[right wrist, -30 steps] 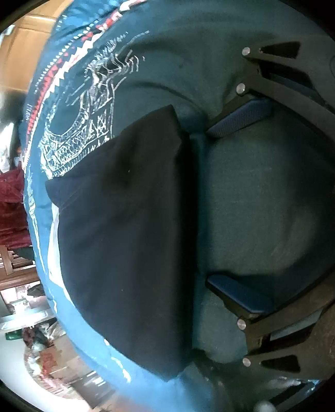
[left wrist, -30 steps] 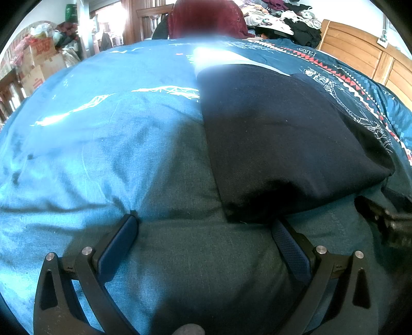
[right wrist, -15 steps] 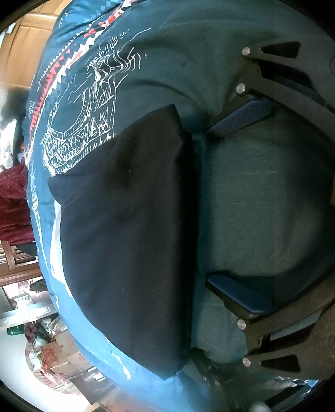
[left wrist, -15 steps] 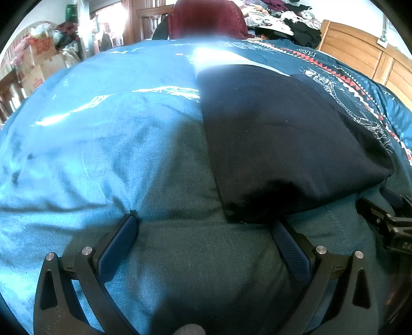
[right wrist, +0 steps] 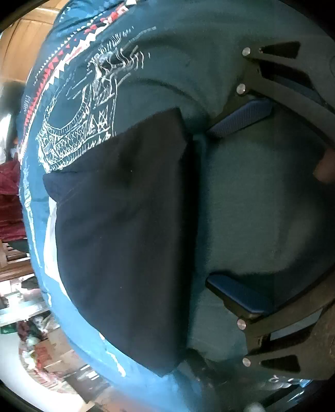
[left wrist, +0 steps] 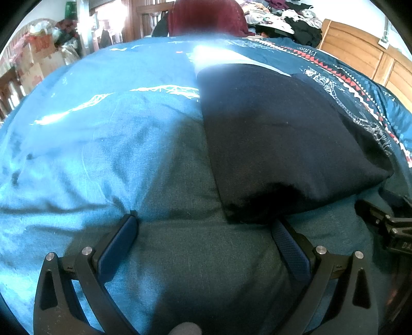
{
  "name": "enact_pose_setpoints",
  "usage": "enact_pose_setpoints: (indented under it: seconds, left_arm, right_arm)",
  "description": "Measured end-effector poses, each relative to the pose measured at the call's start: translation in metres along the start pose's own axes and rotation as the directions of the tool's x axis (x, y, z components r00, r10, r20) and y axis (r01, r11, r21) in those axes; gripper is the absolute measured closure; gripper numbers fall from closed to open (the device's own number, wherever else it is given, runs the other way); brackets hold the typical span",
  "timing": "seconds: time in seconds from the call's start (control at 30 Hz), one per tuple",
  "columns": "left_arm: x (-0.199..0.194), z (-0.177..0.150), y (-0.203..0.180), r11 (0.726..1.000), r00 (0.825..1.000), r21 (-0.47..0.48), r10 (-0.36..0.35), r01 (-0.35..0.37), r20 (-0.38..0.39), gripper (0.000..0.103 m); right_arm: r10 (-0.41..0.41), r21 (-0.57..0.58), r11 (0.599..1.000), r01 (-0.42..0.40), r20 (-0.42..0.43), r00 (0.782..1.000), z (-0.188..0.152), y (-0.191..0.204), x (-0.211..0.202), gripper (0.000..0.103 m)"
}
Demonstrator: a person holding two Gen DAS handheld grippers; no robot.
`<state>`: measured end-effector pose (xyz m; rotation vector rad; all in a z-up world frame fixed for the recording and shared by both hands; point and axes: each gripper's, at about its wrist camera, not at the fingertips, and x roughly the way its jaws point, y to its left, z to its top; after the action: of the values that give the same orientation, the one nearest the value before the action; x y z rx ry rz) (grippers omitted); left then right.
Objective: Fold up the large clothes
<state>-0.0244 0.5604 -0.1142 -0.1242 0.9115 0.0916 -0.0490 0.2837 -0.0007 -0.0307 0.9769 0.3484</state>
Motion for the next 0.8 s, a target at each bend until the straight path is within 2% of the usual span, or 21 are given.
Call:
enact_pose_setpoints:
  seconds: [0.07, 0.13, 0.23, 0.33, 0.4, 0.5, 0.53, 0.57, 0.6, 0.67, 0.8]
  left_arm:
    - [-0.007, 0.003, 0.002, 1.0, 0.999, -0.006, -0.028, 0.028, -0.017, 0.0]
    - [-0.025, 0.008, 0.004, 0.998, 0.998, -0.029, -0.064, 0.064, -0.009, 0.0]
    - [-0.069, 0.017, -0.002, 0.999, 0.997, -0.016, -0.032, 0.033, 0.071, 0.0]
    - [-0.133, 0.033, -0.014, 1.0, 0.977, 0.016, -0.023, 0.02, 0.211, 0.0]
    - [-0.186, 0.045, -0.025, 0.999, 0.942, 0.048, -0.007, -0.01, 0.337, 0.0]
    - [-0.262, 0.055, -0.036, 0.998, 0.861, 0.056, -0.005, -0.028, 0.508, 0.0]
    - [-0.28, 0.057, -0.035, 0.999, 0.844, 0.045, -0.014, -0.012, 0.537, 0.0]
    - [-0.296, 0.057, -0.035, 0.999, 0.83, 0.033, -0.049, 0.037, 0.556, 0.0]
    - [-0.303, 0.058, -0.034, 0.997, 0.83, 0.029, -0.078, 0.074, 0.553, 0.0]
    - [-0.309, 0.059, -0.033, 0.994, 0.851, 0.018, -0.105, 0.112, 0.515, 0.0]
    - [-0.313, 0.052, -0.035, 0.999, 0.871, 0.002, -0.035, 0.039, 0.49, 0.0]
  right_arm:
    - [-0.025, -0.023, 0.999, 0.025, 0.003, 1.0, 0.001, 0.004, -0.015, 0.0]
    - [-0.017, -0.053, 0.998, 0.019, 0.04, 0.999, 0.001, 0.01, -0.042, 0.0]
    - [-0.021, -0.086, 0.996, 0.031, 0.11, 0.994, 0.004, 0.021, -0.093, 0.0]
    - [-0.02, -0.102, 0.994, 0.042, 0.207, 0.978, 0.014, 0.029, -0.148, 0.0]
    - [-0.028, -0.113, 0.991, 0.066, 0.307, 0.951, 0.022, 0.037, -0.194, 0.0]
    - [-0.047, -0.099, 0.99, 0.104, 0.461, 0.886, 0.028, 0.048, -0.257, 0.0]
    - [-0.048, -0.085, 0.991, 0.102, 0.492, 0.869, 0.029, 0.05, -0.272, 0.0]
    - [-0.054, -0.069, 0.992, 0.102, 0.495, 0.867, 0.03, 0.052, -0.278, 0.0]
    - [-0.058, -0.06, 0.993, 0.099, 0.48, 0.875, 0.034, 0.054, -0.281, 0.0]
    - [-0.056, -0.055, 0.994, 0.089, 0.439, 0.897, 0.039, 0.057, -0.279, 0.0]
    - [-0.048, -0.033, 0.997, 0.067, 0.402, 0.914, 0.037, 0.057, -0.277, 0.0]
